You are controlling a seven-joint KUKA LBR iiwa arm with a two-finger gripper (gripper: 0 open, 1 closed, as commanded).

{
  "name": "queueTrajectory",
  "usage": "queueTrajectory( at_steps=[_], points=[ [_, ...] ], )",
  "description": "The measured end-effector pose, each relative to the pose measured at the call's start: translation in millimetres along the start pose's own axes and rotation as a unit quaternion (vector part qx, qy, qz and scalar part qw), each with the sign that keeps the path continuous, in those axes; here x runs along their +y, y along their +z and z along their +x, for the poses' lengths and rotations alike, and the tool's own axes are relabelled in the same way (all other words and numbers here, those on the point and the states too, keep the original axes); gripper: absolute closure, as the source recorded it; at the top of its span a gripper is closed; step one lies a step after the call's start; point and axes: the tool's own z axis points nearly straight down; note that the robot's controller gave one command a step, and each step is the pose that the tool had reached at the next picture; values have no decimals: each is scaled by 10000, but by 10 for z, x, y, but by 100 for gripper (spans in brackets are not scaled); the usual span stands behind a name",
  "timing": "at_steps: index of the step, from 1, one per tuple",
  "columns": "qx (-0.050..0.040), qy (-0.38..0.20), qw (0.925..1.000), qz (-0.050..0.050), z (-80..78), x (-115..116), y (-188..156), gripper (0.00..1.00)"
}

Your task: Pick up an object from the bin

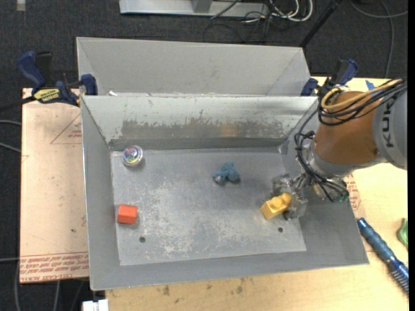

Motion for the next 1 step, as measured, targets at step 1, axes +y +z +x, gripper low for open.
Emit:
queueTrajectory(
  at_steps=[1],
  points=[
    [-18,-210,9998,13,107,460,-1559,100]
  ],
)
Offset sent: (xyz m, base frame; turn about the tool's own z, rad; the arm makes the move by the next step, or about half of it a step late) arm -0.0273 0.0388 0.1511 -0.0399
